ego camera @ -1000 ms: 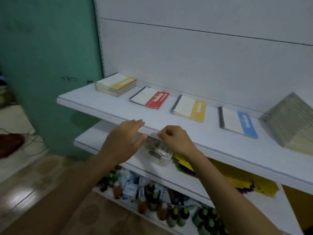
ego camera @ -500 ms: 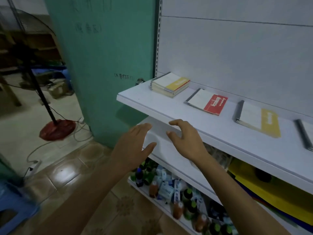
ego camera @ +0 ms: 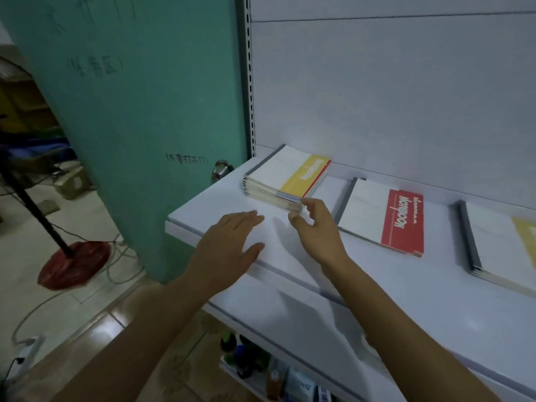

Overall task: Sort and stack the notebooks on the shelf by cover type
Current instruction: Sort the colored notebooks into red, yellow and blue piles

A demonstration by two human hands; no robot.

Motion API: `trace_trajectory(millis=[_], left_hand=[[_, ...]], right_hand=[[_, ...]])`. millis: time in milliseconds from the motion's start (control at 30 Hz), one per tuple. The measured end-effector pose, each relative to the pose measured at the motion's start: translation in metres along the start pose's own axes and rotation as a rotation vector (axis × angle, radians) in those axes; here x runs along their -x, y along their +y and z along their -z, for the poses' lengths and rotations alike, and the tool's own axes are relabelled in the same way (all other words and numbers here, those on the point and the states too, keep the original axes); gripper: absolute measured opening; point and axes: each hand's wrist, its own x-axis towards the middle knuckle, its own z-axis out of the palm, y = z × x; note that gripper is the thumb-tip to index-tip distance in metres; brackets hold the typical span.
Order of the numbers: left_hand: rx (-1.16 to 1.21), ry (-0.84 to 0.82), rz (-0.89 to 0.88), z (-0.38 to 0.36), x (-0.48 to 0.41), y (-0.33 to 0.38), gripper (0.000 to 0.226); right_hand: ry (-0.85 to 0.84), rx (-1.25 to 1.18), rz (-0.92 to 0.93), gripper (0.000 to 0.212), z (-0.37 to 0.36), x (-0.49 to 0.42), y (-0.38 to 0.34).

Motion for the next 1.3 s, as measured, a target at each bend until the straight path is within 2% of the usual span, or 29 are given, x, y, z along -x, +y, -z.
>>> trace_trajectory(millis=[167,367,433,533,600,700,900,1100,1167,1233,1300], left_hand=[[0.008,-0.020,-0.083,-0.025,-0.043,-0.013,0.046],[-0.079,0.029,-0.278,-0.041,-0.112,-0.040,0.047],[-0.121,0.032,-0.387,-0.043,-0.128,-0.054,0.047],[-0.125,0.205,-0.585,-0.046,-0.143,-0.070,0.030],[-0.090,0.270,-0.710,-0.049,-0.144,-0.074,0.027],[0.051,0.318,-0.787,-0.058,-0.138,-0.080,0.027],[0.486,0.345,-0.631,-0.064,-0.142,-0.085,0.025],[0.697,0.308,-0.223,-0.049,-0.151,-0.097,0.023],[0.746,0.281,-0.141,-0.042,-0.164,-0.101,0.027],[0.756,0.168,-0.047,-0.043,-0.183,-0.104,0.031],[0.739,-0.078,0.098,-0.049,-0.196,-0.108,0.049]], right_hand=[[0.083,-0.267,-0.282,0.053,0.001,-0.040,0.009],[0.225,-0.405,-0.335,0.057,-0.014,-0.070,0.013],[0.263,-0.373,-0.306,0.058,-0.020,-0.069,0.016],[0.351,-0.215,-0.216,0.049,-0.029,-0.064,0.019],[0.390,-0.172,-0.185,0.034,-0.034,-0.063,0.017],[0.451,-0.102,-0.194,0.034,-0.043,-0.065,0.016],[0.599,0.087,-0.147,0.042,-0.055,-0.065,0.014],[0.629,0.178,-0.259,0.044,-0.065,-0.045,0.007],[0.674,0.164,-0.271,0.048,-0.071,-0.031,0.005],[0.727,0.143,-0.267,0.040,-0.077,-0.022,0.003],[0.756,0.129,-0.264,0.036,-0.081,-0.016,0.002]])
